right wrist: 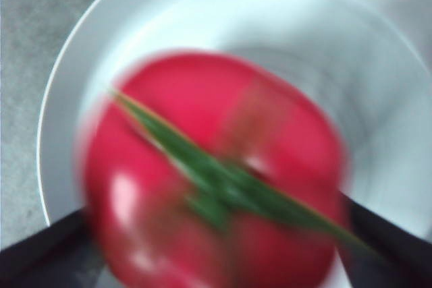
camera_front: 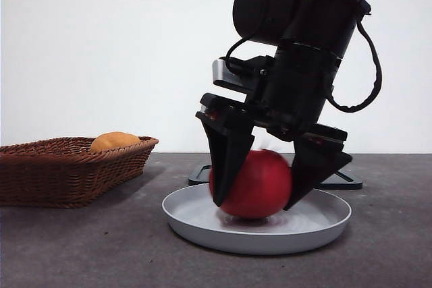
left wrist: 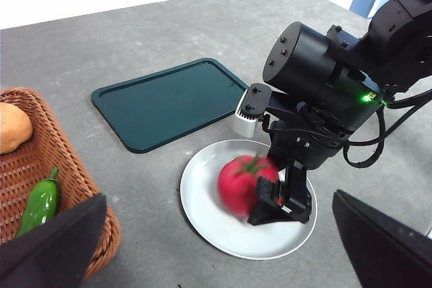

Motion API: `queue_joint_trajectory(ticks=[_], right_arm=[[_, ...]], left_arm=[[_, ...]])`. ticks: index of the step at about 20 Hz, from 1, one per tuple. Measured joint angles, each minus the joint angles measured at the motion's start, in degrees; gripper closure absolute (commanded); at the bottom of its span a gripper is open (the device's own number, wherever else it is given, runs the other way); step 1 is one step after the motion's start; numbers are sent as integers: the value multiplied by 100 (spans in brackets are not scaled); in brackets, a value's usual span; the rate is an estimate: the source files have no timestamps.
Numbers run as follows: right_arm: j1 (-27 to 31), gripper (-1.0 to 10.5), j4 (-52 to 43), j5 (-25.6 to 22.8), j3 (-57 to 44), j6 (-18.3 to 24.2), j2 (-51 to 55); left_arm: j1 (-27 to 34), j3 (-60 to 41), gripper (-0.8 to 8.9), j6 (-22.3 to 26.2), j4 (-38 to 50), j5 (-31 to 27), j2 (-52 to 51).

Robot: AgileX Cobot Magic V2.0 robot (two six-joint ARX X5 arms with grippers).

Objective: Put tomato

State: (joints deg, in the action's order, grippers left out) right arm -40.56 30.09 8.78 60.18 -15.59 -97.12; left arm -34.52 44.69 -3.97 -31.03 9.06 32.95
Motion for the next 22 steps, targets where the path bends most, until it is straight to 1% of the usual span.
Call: queue_joint_trajectory(ticks=[2,3,5,9,12,14,17,20,22], right_arm=[[0,515,-232,7,0,-7,0],[0,532,-321,9,0,-24,0],[0,626,-280,9,0,-96,-13],[2,632,-380,13,24,-122,-31],[160,632,-369,7,326,-120,-44],[411,632,-374,4,669,-92,-44],[859,632,-223,0,1445,85,-291],[1276,632,243,-66,2653,433,-1078],[1517,632,374,-144,3488,649,-1727]], left_arm=[[0,0,94,0,0,0,0],[0,0,94,0,0,0,0],[0,0,94,0,0,0,0],[0,0,94,0,0,0,0],[0,0,94,0,0,0,0],[0,0,94,0,0,0,0],[0,0,94,0,0,2,0],[0,0,94,0,0,4,0],[0,0,94,0,0,4,0]])
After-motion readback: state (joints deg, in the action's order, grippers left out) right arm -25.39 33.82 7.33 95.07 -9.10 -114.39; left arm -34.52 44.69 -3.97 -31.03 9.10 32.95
